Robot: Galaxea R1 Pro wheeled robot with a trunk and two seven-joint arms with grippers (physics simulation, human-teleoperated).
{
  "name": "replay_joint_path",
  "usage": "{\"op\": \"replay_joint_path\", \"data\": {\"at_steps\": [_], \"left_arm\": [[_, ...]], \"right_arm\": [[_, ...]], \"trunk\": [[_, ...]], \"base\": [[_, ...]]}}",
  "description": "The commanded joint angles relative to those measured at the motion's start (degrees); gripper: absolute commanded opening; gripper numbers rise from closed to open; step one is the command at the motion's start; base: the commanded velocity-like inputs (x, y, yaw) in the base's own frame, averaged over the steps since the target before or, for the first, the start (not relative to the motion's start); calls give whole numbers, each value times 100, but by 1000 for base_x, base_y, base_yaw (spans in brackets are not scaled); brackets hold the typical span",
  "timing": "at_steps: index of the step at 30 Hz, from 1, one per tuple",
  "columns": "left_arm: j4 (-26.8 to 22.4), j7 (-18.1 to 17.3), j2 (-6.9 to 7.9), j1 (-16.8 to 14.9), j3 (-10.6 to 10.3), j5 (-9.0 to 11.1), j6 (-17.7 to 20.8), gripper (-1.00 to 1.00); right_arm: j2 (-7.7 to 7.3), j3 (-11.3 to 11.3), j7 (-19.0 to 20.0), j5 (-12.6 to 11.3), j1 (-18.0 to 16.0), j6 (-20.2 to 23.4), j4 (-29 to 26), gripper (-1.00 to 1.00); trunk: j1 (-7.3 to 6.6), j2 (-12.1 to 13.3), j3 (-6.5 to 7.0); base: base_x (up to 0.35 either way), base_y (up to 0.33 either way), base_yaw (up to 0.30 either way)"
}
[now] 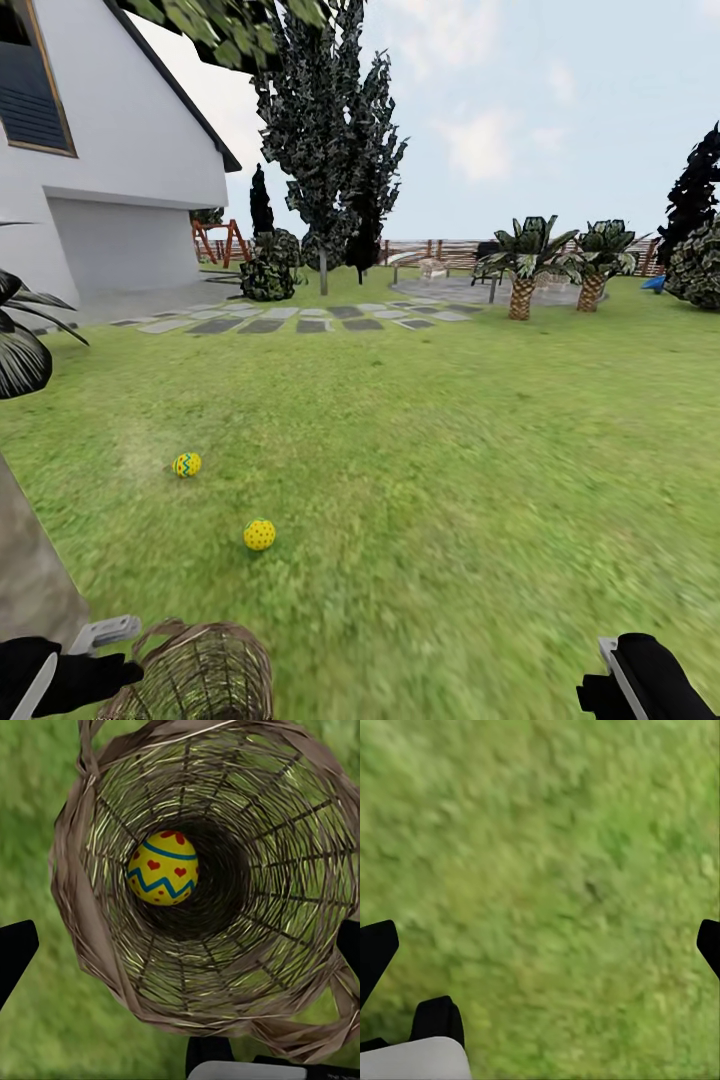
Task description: Take the three Easter eggs out of the wicker basket on the lawn in the garden, then place them on the lawn next to a single tree (choose any tree) so that all three eggs are next to the same tree and none are left in the basket.
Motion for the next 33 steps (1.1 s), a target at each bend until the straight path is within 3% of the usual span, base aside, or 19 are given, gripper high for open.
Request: {"op": "replay_joint_path", "data": {"at_steps": [1,12,25,33], "left_arm": [[-1,-11,0,-4,8,10,29,100],[35,-8,1,-4,28,25,-40,100],[52,2,-1,-4,29,34,-297,100],[421,-4,0,-4,24,42,-315,100]], "right_arm": [[1,-6,38,52,-3,24,-6,100],[1,-8,38,52,-3,24,-6,100],[1,-8,38,52,-3,31,-6,100],[0,-8,43,52,-3,33,-6,100]], "trunk": [[22,-45,-25],[44,-85,-43],[44,-85,-43],[44,-85,-43]], "base": [[0,0,0],[3,-4,0],[107,-169,0],[19,-4,0]]}}
